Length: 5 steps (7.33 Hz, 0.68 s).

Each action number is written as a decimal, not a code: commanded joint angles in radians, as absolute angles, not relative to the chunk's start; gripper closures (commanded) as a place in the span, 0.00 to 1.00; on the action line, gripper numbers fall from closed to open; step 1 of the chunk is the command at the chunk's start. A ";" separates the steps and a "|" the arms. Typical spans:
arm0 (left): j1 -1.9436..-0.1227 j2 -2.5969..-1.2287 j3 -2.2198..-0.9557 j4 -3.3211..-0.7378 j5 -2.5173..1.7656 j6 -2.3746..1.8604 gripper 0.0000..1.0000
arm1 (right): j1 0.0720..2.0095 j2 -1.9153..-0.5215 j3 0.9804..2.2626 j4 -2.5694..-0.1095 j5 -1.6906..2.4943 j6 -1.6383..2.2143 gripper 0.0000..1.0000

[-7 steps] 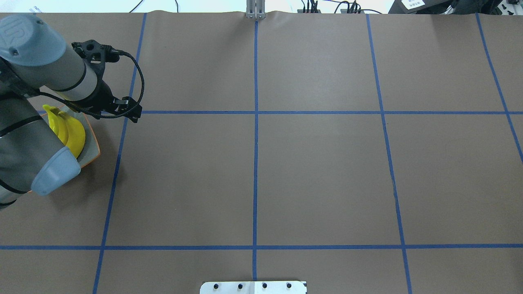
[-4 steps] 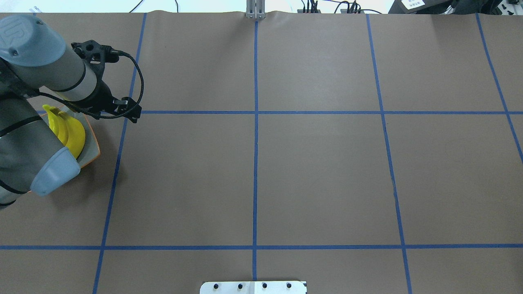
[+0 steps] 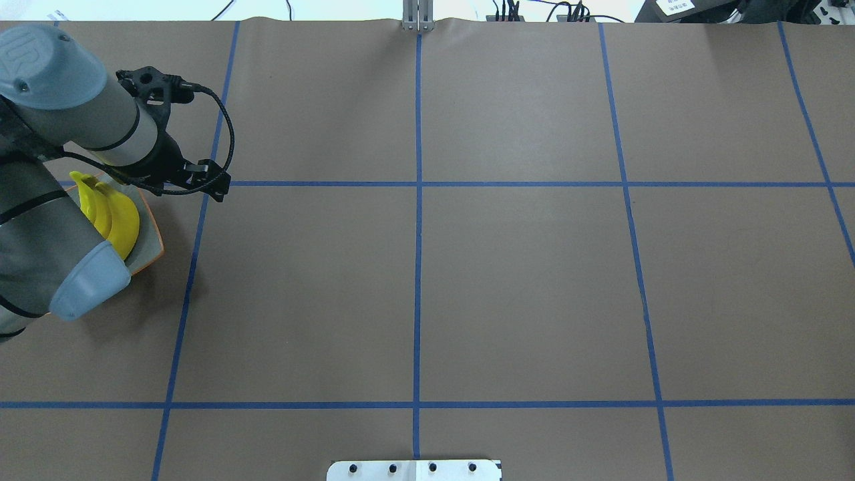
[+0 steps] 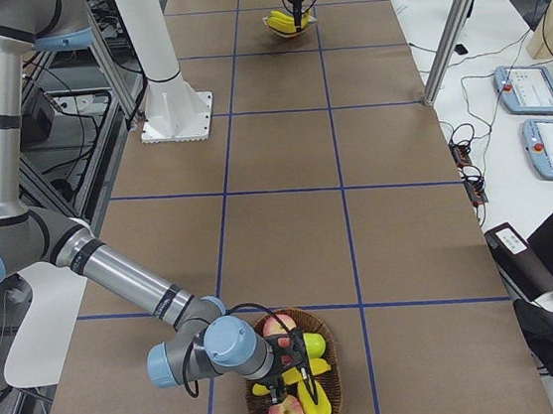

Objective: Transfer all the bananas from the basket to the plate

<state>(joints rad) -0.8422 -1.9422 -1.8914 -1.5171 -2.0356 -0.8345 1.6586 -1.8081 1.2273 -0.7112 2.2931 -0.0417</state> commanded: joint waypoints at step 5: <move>-0.842 -1.948 -1.896 -1.519 -2.036 -0.839 0.00 | 1.770 -1.728 1.455 -1.007 2.504 -0.037 1.00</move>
